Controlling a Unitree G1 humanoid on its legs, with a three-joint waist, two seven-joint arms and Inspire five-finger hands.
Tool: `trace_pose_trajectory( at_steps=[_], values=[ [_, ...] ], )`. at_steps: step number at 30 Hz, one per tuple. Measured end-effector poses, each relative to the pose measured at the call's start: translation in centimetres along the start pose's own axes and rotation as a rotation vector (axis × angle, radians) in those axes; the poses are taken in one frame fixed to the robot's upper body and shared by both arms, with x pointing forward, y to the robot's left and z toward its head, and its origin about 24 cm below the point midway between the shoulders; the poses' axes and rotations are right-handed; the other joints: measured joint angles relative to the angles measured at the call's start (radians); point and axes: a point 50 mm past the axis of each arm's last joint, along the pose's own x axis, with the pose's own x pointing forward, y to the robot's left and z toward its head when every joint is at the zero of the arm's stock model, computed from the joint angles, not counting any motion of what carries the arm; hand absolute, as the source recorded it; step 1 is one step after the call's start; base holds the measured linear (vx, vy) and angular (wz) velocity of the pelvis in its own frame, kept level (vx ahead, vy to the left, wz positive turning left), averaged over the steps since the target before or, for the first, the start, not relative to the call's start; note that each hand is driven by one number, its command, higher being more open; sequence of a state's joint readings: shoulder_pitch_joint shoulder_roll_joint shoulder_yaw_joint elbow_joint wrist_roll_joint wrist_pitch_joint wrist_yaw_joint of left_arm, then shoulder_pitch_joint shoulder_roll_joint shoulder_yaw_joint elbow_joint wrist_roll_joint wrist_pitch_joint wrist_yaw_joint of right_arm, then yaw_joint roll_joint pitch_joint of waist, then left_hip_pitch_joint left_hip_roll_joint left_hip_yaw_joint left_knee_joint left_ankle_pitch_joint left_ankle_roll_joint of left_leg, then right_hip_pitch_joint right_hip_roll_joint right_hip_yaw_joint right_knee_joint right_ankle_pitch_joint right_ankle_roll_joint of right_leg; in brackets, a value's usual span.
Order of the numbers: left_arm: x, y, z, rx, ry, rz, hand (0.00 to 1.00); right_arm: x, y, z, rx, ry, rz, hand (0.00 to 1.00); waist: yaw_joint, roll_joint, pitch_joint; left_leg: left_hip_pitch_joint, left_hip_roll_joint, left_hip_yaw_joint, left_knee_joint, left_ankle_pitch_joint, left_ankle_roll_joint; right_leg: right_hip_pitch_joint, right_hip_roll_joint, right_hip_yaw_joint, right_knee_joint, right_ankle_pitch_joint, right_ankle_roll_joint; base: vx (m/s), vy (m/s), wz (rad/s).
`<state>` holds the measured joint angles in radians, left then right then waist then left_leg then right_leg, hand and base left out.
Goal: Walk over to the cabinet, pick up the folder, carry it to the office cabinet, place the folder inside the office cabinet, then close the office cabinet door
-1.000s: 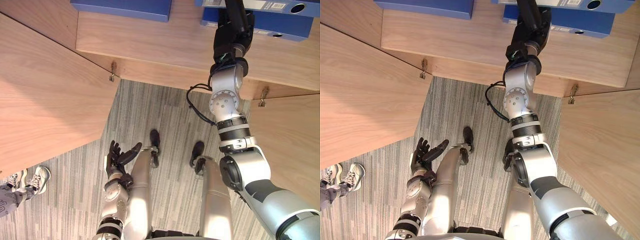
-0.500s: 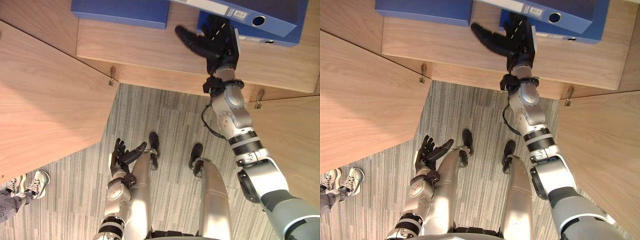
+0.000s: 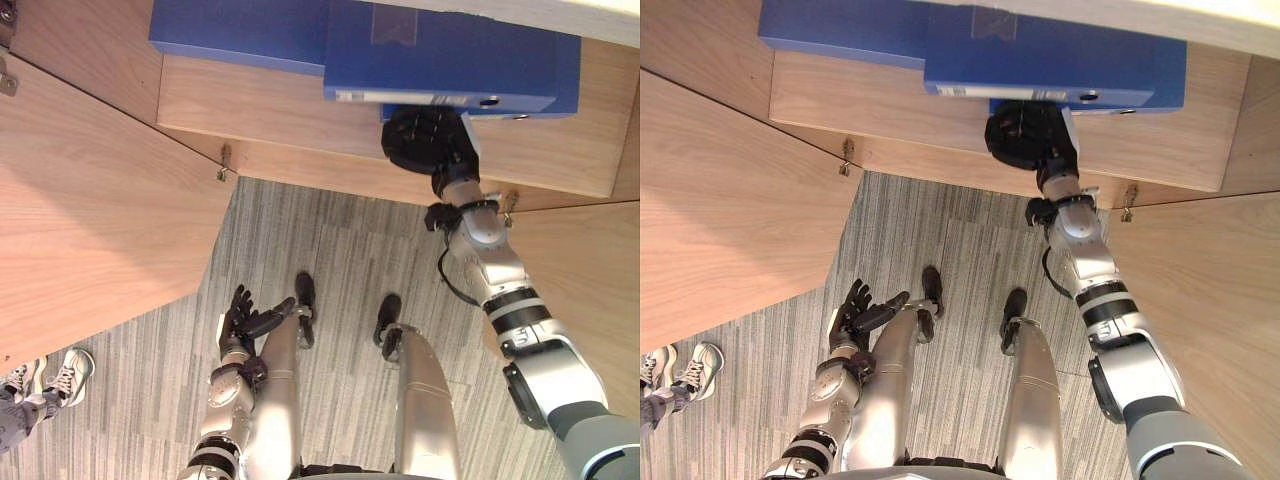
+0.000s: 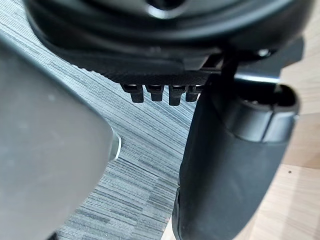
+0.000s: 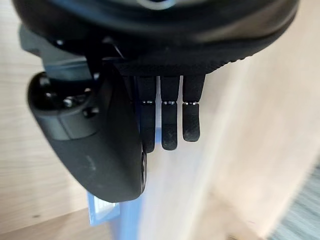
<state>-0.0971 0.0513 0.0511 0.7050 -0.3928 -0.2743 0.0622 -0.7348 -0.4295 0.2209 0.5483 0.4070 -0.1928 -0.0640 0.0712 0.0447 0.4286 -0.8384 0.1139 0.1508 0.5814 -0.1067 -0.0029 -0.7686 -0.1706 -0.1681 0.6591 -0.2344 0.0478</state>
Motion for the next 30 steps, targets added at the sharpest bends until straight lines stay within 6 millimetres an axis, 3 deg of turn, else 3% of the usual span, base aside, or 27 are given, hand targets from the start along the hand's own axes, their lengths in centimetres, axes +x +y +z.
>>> trace_pose_trajectory(
  at_steps=[6,11,17,20,27,30],
  values=[
    [0.0,0.0,-0.1,0.002,0.004,-0.002,1.0,0.1,-0.3,0.6,-0.045,-0.029,-0.033,0.0,-0.002,0.0,0.0,0.004,-0.006,0.003,-0.024,0.012,-0.002,-0.003,-0.001,0.001,-0.017,0.006,0.001,0.01,-0.016,0.01],
    [0.0,-0.2,-0.1,-0.004,0.006,-0.006,1.0,0.2,0.5,2.5,-0.136,-0.116,0.0,0.0,-0.002,0.0,0.0,0.015,-0.009,0.004,-0.046,0.022,-0.005,-0.002,-0.002,0.002,-0.019,0.007,0.0,0.01,-0.037,0.01],
    [-0.1,-0.3,-0.2,-0.007,0.006,-0.008,1.0,0.5,0.7,2.5,-0.211,-0.108,0.011,0.0,0.001,0.0,0.0,0.018,-0.014,0.004,-0.064,0.035,-0.007,-0.003,-0.004,0.0,-0.023,0.011,-0.004,-0.01,-0.021,0.02],
    [0.0,-0.3,-0.1,-0.008,0.004,-0.008,1.0,1.7,0.7,3.2,-0.244,-0.1,-0.006,0.0,0.001,0.001,0.0,0.013,-0.014,0.004,-0.073,0.044,-0.007,-0.012,-0.003,0.0,-0.027,0.018,-0.007,0.0,0.0,0.0],
    [0.1,-0.7,0.6,-0.045,-0.03,-0.007,1.0,5.6,1.3,7.5,-0.376,-0.147,-0.074,0.0,0.009,0.002,0.001,-0.033,-0.013,-0.004,-0.06,0.054,-0.006,-0.055,-0.003,-0.005,-0.014,0.023,-0.011,-0.01,-0.015,0.01],
    [0.1,-0.8,0.7,-0.05,-0.038,-0.007,1.0,6.1,1.7,7.8,-0.444,-0.141,-0.065,0.0,0.01,0.005,0.002,-0.042,-0.015,-0.012,-0.056,0.056,-0.005,-0.057,-0.004,-0.013,-0.012,0.022,-0.011,0.0,-0.015,0.07]
  ],
)
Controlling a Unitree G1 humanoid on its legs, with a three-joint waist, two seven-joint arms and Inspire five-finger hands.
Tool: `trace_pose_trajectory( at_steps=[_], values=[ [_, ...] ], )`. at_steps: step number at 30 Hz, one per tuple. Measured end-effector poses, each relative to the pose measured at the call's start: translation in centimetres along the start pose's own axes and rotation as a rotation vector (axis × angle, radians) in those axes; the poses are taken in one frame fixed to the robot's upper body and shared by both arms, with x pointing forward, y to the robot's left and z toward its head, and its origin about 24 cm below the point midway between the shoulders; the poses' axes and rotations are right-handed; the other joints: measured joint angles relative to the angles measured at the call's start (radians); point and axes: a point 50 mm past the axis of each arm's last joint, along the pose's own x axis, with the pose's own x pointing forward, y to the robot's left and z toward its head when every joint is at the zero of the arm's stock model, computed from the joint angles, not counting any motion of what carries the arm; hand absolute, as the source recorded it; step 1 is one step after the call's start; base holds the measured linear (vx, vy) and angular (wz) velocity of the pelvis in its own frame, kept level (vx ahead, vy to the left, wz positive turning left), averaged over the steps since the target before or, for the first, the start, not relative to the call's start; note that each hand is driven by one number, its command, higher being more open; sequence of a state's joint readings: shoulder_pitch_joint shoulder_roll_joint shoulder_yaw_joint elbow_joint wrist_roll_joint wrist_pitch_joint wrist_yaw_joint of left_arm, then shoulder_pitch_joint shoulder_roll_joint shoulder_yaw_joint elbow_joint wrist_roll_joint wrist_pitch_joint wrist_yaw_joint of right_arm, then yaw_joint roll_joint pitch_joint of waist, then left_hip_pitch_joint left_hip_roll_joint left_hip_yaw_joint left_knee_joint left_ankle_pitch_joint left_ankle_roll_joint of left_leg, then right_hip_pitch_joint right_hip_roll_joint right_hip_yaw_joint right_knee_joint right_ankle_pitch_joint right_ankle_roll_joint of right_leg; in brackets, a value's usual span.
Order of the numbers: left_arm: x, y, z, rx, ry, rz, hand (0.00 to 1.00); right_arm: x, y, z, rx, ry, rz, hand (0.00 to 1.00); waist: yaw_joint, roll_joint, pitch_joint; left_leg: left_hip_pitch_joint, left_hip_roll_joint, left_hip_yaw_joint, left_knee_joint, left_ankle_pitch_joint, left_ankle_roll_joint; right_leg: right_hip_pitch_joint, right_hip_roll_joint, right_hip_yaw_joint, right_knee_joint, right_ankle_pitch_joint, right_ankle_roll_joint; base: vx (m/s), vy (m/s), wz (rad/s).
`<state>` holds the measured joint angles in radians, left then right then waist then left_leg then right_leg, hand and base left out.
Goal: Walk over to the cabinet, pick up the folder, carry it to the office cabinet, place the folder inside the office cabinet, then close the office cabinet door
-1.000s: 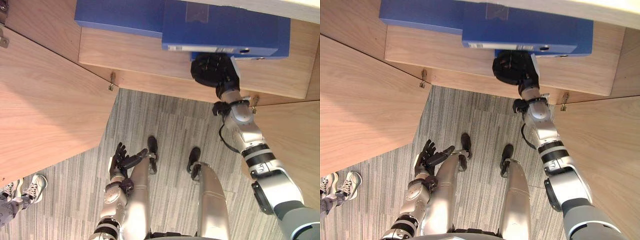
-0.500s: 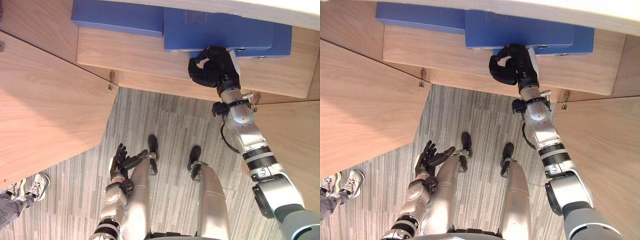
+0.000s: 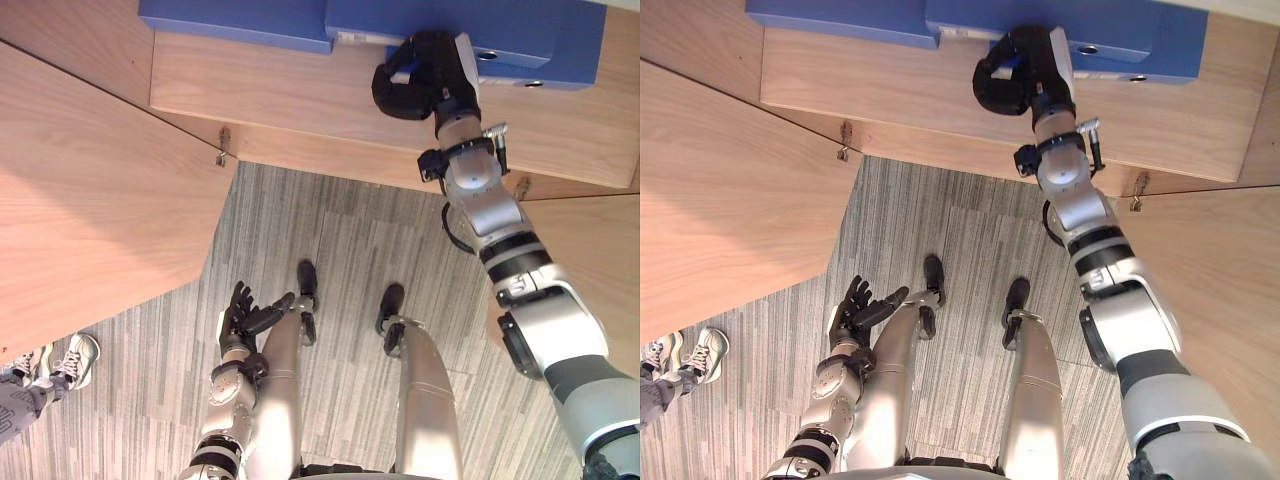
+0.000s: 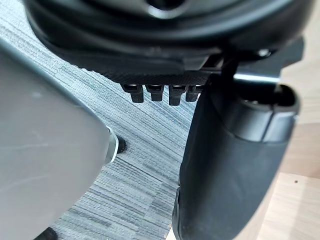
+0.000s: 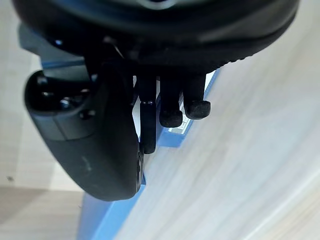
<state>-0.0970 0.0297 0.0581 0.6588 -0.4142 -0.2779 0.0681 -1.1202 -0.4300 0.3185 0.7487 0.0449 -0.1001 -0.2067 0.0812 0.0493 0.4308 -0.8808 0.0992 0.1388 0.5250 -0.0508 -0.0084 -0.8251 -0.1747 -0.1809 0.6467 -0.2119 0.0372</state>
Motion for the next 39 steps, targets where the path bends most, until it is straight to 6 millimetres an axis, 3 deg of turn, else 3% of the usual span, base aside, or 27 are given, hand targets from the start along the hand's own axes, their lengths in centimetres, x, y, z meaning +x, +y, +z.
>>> trace_pose_trajectory(
  at_steps=[9,13,14,16,17,19,21,24,26,28,30,32,35,39],
  values=[
    [0.1,-0.9,1.0,-0.027,-0.048,-0.007,1.0,1.2,-1.1,1.9,0.041,-0.026,-0.066,0.0,0.0,0.024,0.008,-0.037,-0.017,-0.018,-0.031,0.05,0.0,-0.048,-0.02,-0.026,0.04,0.001,-0.011,-0.04,-0.029,0.12],
    [-0.1,-1.6,0.7,-0.054,-0.043,-0.014,1.0,-1.7,-1.9,3.5,0.218,-0.172,-0.143,0.0,0.007,0.027,0.009,-0.037,-0.009,-0.018,0.005,0.041,0.002,-0.036,-0.018,-0.029,0.05,-0.001,-0.013,0.0,0.0,0.0],
    [-0.1,-1.8,0.5,-0.06,-0.029,-0.016,1.0,-3.7,-2.2,3.8,0.293,-0.238,-0.175,0.0,0.005,0.027,0.009,-0.019,-0.006,-0.019,0.02,0.029,0.003,-0.01,-0.017,-0.033,0.05,-0.003,-0.014,0.03,0.005,-0.01],
    [-0.2,-1.7,0.2,-0.053,-0.013,-0.014,1.0,-5.9,-1.7,3.2,0.348,-0.269,-0.186,0.0,-0.003,0.026,0.009,0.02,-0.005,-0.019,0.028,0.015,0.006,0.039,-0.017,-0.034,0.046,-0.009,-0.011,0.02,0.004,0.0],
    [-0.4,-1.5,-0.1,-0.046,-0.005,-0.009,1.0,-7.6,-0.9,2.4,0.39,-0.264,-0.183,1.0,-0.012,0.026,0.009,0.061,-0.005,-0.017,0.03,0.0,0.006,0.084,-0.017,-0.034,0.039,-0.016,-0.008,0.01,0.001,-0.04],
    [-0.7,-1.0,-0.5,-0.024,0.006,0.003,1.0,-10.5,1.1,0.6,0.44,-0.214,-0.151,1.0,-0.024,0.023,0.008,0.135,-0.005,-0.008,0.02,-0.024,0.0,0.156,-0.016,-0.029,0.016,-0.022,-0.003,0.02,-0.001,-0.11],
    [-1.2,0.0,-1.3,0.021,0.039,0.021,1.0,-14.5,4.8,-3.2,0.429,-0.035,-0.052,1.0,-0.039,0.02,0.006,0.247,-0.005,0.009,-0.043,-0.02,-0.004,0.256,-0.005,-0.019,-0.055,-0.011,0.004,0.05,-0.018,-0.2],
    [-1.4,1.2,-2.4,0.075,0.098,0.039,1.0,-17.9,7.4,-7.1,0.394,0.163,0.05,1.0,-0.048,0.01,0.001,0.333,-0.006,0.014,-0.118,0.003,-0.01,0.341,0.011,-0.019,-0.136,0.019,0.01,0.08,-0.014,-0.12],
    [-2.1,3.1,-3.8,0.128,0.18,0.076,1.0,-22.0,9.4,-11.1,0.366,0.399,0.121,1.0,-0.056,-0.02,-0.019,0.422,-0.009,0.026,-0.215,0.039,-0.01,0.42,0.027,-0.019,-0.234,0.053,0.013,0.17,-0.026,-0.12],
    [-3.0,4.6,-5.0,0.157,0.251,0.109,1.0,-25.1,10.5,-13.4,0.364,0.566,0.142,1.0,-0.069,-0.041,-0.048,0.475,-0.011,0.036,-0.27,0.054,-0.008,0.473,0.037,-0.018,-0.294,0.072,0.018,0.25,-0.021,-0.12],
    [-4.0,5.6,-6.0,0.183,0.307,0.128,1.0,-28.0,10.6,-15.1,0.354,0.699,0.131,1.0,-0.074,-0.055,-0.077,0.536,-0.015,0.051,-0.317,0.058,-0.009,0.531,0.043,-0.009,-0.35,0.086,0.025,0.2,0.014,-0.19],
    [-5.3,6.8,-7.1,0.212,0.359,0.148,1.0,-32.2,10.5,-17.0,0.336,0.864,0.123,1.0,-0.078,-0.064,-0.148,0.617,-0.022,0.075,-0.399,0.071,-0.014,0.6,0.052,0.01,-0.437,0.115,0.034,0.18,0.03,-0.28],
    [-6.5,7.9,-8.0,0.237,0.407,0.172,1.0,-36.0,10.3,-18.6,0.334,1.034,0.085,1.0,-0.097,-0.067,-0.223,0.73,-0.033,0.109,-0.51,0.097,-0.019,0.686,0.061,0.031,-0.523,0.142,0.041,0.14,0.032,-0.29],
    [-7.1,8.2,-8.5,0.272,0.44,0.173,1.0,-39.6,9.6,-19.8,0.347,1.207,-0.009,1.0,-0.12,-0.068,-0.271,0.808,-0.037,0.133,-0.58,0.114,-0.024,0.74,0.069,0.056,-0.569,0.162,0.045,0.06,0.026,-0.23]
  ],
)
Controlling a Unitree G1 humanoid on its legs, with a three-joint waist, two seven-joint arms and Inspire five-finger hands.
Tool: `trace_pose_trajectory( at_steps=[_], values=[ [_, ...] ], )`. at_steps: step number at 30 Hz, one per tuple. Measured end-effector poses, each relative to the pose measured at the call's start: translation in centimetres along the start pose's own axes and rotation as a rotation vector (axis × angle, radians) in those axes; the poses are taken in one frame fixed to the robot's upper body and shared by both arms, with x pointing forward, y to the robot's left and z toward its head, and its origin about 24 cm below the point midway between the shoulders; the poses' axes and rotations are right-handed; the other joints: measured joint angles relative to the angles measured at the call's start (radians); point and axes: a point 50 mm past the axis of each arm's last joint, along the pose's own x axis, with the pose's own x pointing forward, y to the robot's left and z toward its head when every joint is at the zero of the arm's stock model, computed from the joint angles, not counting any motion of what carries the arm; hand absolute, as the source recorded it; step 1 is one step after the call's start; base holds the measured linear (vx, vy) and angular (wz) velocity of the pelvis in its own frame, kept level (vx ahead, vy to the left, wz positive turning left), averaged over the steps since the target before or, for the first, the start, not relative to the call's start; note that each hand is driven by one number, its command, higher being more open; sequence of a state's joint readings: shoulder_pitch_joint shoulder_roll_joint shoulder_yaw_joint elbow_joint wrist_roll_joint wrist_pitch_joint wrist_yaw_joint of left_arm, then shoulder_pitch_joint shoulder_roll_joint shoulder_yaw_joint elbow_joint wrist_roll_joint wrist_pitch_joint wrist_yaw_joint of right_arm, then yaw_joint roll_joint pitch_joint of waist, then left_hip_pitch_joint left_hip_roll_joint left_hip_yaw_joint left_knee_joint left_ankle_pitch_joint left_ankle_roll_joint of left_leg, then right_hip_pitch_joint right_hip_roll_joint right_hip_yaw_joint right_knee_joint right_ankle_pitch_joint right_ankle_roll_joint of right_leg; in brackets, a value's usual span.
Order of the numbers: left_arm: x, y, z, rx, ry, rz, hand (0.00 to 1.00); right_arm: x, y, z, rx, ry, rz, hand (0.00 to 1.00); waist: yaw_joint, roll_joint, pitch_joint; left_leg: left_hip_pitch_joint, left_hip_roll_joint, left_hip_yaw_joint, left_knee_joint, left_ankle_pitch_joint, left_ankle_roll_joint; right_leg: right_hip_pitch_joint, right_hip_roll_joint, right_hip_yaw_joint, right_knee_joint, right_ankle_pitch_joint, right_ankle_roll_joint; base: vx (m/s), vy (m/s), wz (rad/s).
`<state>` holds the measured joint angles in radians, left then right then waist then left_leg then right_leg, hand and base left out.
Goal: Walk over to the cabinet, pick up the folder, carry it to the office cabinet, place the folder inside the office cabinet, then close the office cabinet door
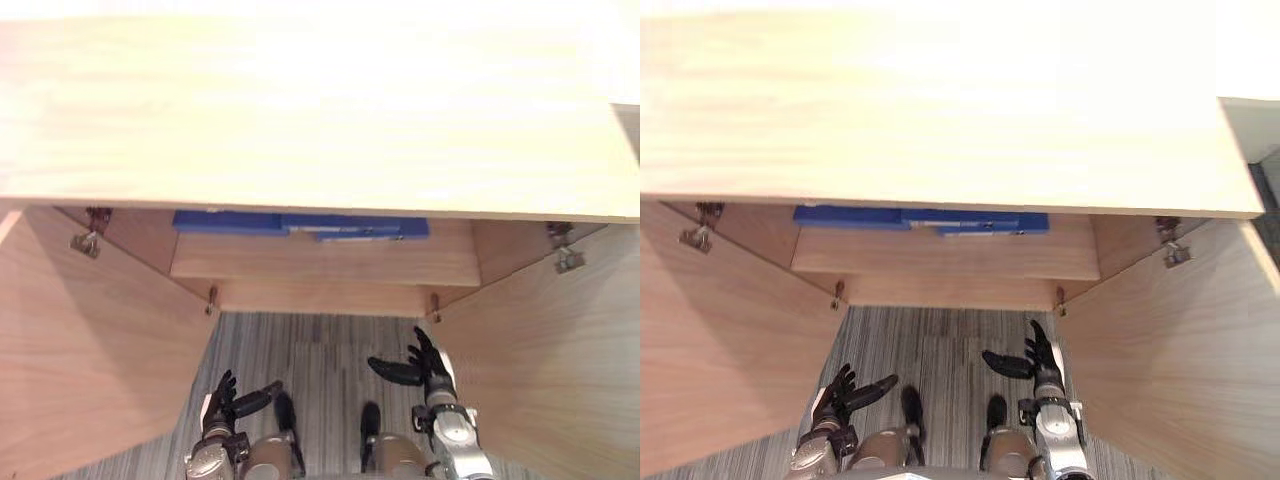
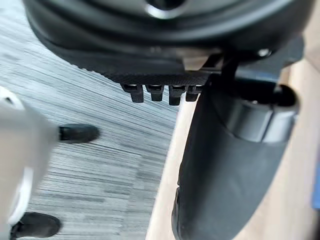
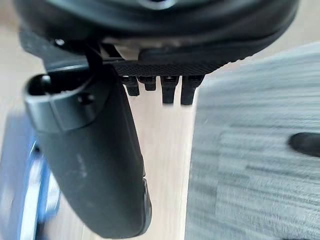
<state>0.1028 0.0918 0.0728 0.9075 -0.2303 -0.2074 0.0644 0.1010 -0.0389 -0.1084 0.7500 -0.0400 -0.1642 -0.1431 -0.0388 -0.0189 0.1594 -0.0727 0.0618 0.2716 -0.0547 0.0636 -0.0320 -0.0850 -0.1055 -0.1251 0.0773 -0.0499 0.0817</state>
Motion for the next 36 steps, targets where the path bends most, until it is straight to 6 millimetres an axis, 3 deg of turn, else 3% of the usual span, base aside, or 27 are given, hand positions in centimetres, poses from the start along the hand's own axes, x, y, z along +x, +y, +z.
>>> trace_pose_trajectory(
  at_steps=[7,11,12,18,21,24,28,31,36],
  values=[
    [-0.4,0.1,-1.7,0.046,0.084,-0.003,1.0,-1.5,-2.8,-3.9,0.245,0.154,-0.187,1.0,-0.023,-0.001,-0.015,0.07,-0.006,0.075,-0.033,0.008,0.0,0.029,0.011,0.08,-0.051,0.041,0.001,-0.04,0.027,-0.34],
    [-0.9,0.8,-2.6,0.045,0.109,0.017,1.0,-2.2,-4.6,-4.6,0.405,0.167,-0.299,1.0,-0.038,0.002,-0.02,0.109,-0.002,0.162,-0.033,-0.012,-0.013,0.022,0.025,0.178,-0.065,0.065,0.001,-0.11,0.023,-0.75],
    [-1.2,1.0,-3.0,0.046,0.118,0.021,1.0,-2.6,-5.9,-4.6,0.445,0.142,-0.357,1.0,-0.046,0.004,-0.023,0.121,0.0,0.201,-0.033,-0.023,-0.019,0.012,0.031,0.216,-0.067,0.071,-0.002,-0.1,0.005,-0.83],
    [-1.8,1.4,-4.0,0.047,0.145,0.015,1.0,-3.3,-11.6,-1.1,0.551,-0.069,-0.567,1.0,-0.095,0.009,-0.031,0.151,-0.005,0.32,-0.033,-0.056,-0.028,-0.026,0.053,0.351,-0.068,0.086,-0.008,-0.04,0.0,-0.76],
    [-1.8,1.5,-4.0,0.064,0.14,-0.006,1.0,-2.5,-14.5,2.6,0.504,-0.209,-0.594,1.0,-0.114,0.028,-0.039,0.153,-0.012,0.381,-0.019,-0.081,-0.028,-0.055,0.061,0.421,-0.069,0.104,0.0,0.05,-0.002,-0.65],
    [-1.8,1.6,-3.8,0.089,0.134,-0.021,1.0,-1.5,-15.8,6.1,0.474,-0.318,-0.573,1.0,-0.115,0.047,-0.041,0.152,-0.01,0.398,0.02,-0.106,-0.016,-0.056,0.064,0.462,-0.082,0.12,0.01,0.09,-0.029,-0.51],
    [-1.7,0.9,-3.4,0.103,0.103,-0.056,1.0,-0.2,-17.4,12.6,0.322,-0.485,-0.49,1.0,-0.114,0.099,-0.03,0.151,-0.007,0.397,0.063,-0.157,-0.018,-0.061,0.067,0.503,-0.085,0.126,0.017,0.09,-0.062,-0.41],
    [-1.7,0.4,-3.0,0.113,0.075,-0.076,1.0,0.4,-17.9,14.8,0.24,-0.51,-0.452,1.0,-0.115,0.114,-0.02,0.143,-0.008,0.396,0.071,-0.169,-0.016,-0.072,0.061,0.504,-0.087,0.13,0.024,0.02,-0.073,-0.13],
    [-1.9,0.0,-3.4,0.119,0.082,-0.103,1.0,0.5,-18.0,15.2,0.187,-0.508,-0.422,1.0,-0.121,0.116,-0.017,0.135,-0.011,0.393,0.088,-0.178,-0.014,-0.075,0.051,0.504,-0.096,0.133,0.029,-0.03,-0.061,0.0]
  ],
)
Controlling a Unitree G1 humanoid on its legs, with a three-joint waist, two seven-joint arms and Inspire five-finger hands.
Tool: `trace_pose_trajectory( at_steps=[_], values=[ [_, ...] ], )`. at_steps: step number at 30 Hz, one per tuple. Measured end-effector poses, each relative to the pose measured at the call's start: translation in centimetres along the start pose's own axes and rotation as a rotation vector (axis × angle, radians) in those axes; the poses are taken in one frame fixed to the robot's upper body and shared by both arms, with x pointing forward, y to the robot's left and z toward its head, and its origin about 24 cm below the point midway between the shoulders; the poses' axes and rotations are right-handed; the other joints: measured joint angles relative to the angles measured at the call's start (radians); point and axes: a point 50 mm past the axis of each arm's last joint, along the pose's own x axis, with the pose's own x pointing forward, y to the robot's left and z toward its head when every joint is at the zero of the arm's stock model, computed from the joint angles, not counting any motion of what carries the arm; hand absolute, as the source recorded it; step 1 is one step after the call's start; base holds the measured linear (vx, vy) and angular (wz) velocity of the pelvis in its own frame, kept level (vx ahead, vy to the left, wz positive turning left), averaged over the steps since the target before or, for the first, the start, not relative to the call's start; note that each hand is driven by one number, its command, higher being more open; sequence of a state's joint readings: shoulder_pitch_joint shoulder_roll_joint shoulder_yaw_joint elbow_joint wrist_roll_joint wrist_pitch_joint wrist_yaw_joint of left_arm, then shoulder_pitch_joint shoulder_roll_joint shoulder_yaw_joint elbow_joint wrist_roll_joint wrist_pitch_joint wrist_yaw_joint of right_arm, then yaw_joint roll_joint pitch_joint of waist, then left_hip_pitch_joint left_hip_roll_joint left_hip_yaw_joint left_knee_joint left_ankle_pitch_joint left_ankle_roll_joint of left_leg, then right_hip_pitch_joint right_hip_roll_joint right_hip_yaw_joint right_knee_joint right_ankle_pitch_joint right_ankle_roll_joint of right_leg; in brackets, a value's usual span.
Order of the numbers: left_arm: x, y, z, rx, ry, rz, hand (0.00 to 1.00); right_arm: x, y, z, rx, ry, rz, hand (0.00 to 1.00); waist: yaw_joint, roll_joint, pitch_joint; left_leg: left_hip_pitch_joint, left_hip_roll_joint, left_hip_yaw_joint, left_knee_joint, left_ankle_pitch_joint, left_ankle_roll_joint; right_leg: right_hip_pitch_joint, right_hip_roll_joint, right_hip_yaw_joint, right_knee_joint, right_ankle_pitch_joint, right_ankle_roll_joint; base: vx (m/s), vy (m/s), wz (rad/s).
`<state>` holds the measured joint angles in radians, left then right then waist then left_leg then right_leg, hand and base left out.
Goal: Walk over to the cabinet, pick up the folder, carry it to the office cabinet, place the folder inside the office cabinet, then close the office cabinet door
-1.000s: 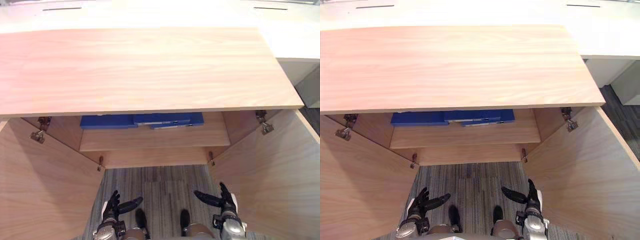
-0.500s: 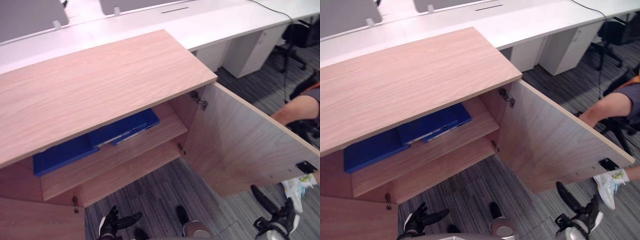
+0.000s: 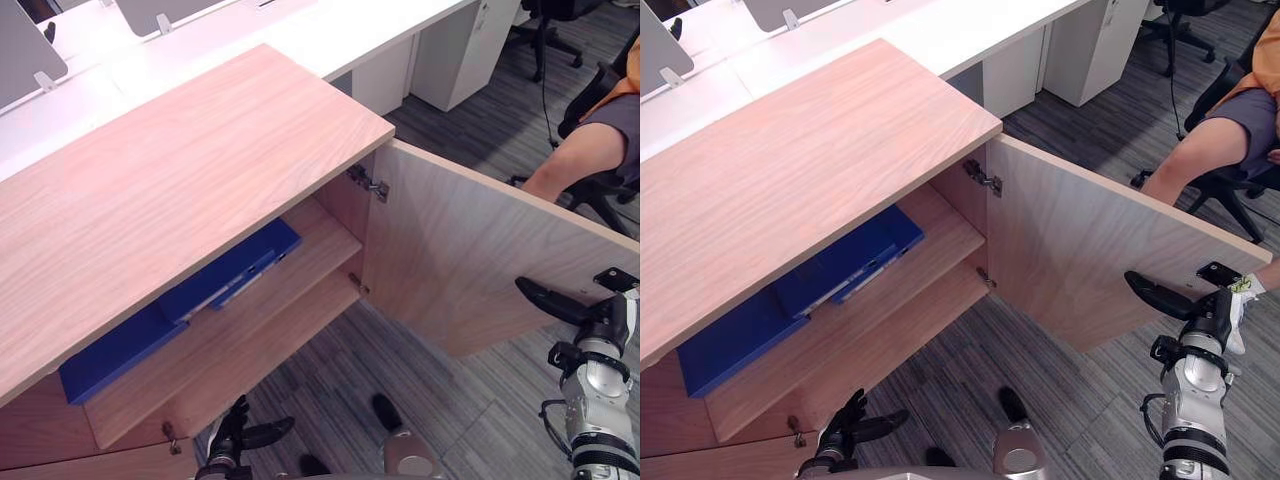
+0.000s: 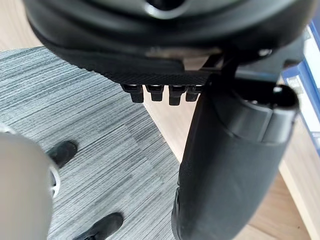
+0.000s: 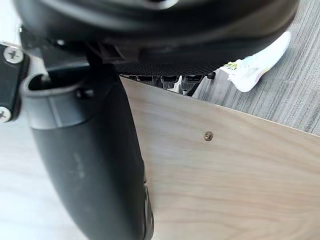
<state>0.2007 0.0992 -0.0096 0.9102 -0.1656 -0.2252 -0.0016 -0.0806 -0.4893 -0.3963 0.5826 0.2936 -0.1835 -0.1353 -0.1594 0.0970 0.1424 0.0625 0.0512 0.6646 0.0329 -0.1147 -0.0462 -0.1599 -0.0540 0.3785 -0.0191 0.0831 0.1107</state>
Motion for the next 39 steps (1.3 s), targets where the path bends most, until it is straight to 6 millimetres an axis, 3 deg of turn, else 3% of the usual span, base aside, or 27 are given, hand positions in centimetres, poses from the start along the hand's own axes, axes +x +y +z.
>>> trace_pose_trajectory(
  at_steps=[6,9,13,15,17,18,23,25,28,31,34,39],
  values=[
    [-0.4,0.0,-0.9,0.003,0.028,0.003,1.0,-0.9,-0.2,0.7,-0.046,-0.046,0.048,1.0,-0.01,-0.001,0.005,-0.005,0.002,-0.016,0.005,0.0,0.0,0.0,0.0,-0.004,-0.012,0.002,0.003,-0.01,-0.068,0.0],
    [-0.6,0.3,-1.5,0.013,0.056,0.013,1.0,-3.4,0.5,0.9,-0.071,-0.09,0.135,1.0,-0.031,-0.003,0.007,-0.004,0.006,-0.018,0.004,-0.004,-0.005,-0.001,0.011,0.008,-0.02,0.011,0.005,0.03,-0.082,-0.15],
    [-0.4,0.2,-1.2,0.012,0.046,0.017,1.0,-8.5,3.4,0.4,-0.022,-0.11,0.307,1.0,-0.059,-0.027,0.022,0.019,0.029,0.042,0.015,-0.015,-0.02,0.001,0.037,0.069,-0.022,0.034,0.006,0.0,-0.072,-0.47],
    [-0.1,0.0,-0.6,0.018,0.026,0.009,1.0,-11.7,4.9,-0.6,-0.012,-0.071,0.432,1.0,-0.073,-0.058,0.032,0.022,0.045,0.071,0.045,-0.031,-0.028,0.001,0.051,0.099,-0.021,0.045,0.005,-0.04,-0.105,-0.49],
    [0.0,-0.2,-0.5,0.02,0.023,0.004,1.0,-13.2,5.7,-1.2,-0.002,-0.045,0.5,1.0,-0.077,-0.072,0.031,0.022,0.053,0.082,0.062,-0.042,-0.032,0.0,0.057,0.112,-0.02,0.05,0.005,-0.05,-0.085,-0.31],
    [0.1,-0.7,-0.3,0.034,0.019,-0.017,1.0,-15.3,6.6,-1.9,-0.005,-0.006,0.594,1.0,-0.079,-0.083,0.027,0.022,0.062,0.088,0.081,-0.058,-0.038,0.001,0.064,0.124,-0.016,0.053,0.005,-0.06,-0.075,-0.21],
    [0.5,-0.8,0.3,0.047,0.004,-0.027,1.0,-18.7,8.4,-2.2,-0.044,0.033,0.844,1.0,-0.078,-0.112,0.032,0.019,0.072,0.09,0.123,-0.068,-0.035,0.001,0.071,0.133,0.001,0.051,0.01,-0.06,-0.046,-0.08],
    [0.6,-0.5,0.4,0.074,0.009,-0.038,1.0,-19.1,8.4,-1.9,-0.121,0.021,0.982,1.0,-0.069,-0.124,0.032,0.012,0.076,0.086,0.141,-0.073,-0.031,0.001,0.07,0.13,0.003,0.048,0.014,-0.04,-0.018,0.05],
    [0.8,-0.2,0.7,0.099,0.008,-0.049,1.0,-20.1,9.1,0.4,-0.168,-0.073,1.194,1.0,-0.047,-0.137,0.034,-0.008,0.082,0.051,0.172,-0.079,-0.022,0.004,0.057,0.097,0.011,0.048,0.014,-0.03,-0.01,0.33],
    [0.8,0.7,1.0,0.124,0.0,-0.039,1.0,-19.9,10.7,2.0,-0.14,-0.17,1.258,1.0,-0.024,-0.16,0.029,-0.048,0.086,-0.036,0.206,-0.08,-0.013,0.015,0.036,0.016,0.015,0.042,0.005,-0.04,-0.02,0.72],
    [0.8,1.2,1.0,0.143,0.001,-0.031,1.0,-19.7,12.2,2.4,-0.125,-0.212,1.292,1.0,0.004,-0.169,0.022,-0.082,0.082,-0.099,0.22,-0.078,-0.005,0.019,0.021,-0.045,0.019,0.032,-0.003,-0.03,-0.014,0.75],
    [1.2,1.1,1.9,0.15,-0.022,-0.027,1.0,-16.7,17.1,3.1,-0.084,-0.311,1.214,1.0,0.05,-0.169,0.018,-0.148,0.048,-0.241,0.205,-0.036,0.031,0.029,-0.025,-0.186,0.016,0.021,-0.016,-0.01,0.0,0.84]
  ],
)
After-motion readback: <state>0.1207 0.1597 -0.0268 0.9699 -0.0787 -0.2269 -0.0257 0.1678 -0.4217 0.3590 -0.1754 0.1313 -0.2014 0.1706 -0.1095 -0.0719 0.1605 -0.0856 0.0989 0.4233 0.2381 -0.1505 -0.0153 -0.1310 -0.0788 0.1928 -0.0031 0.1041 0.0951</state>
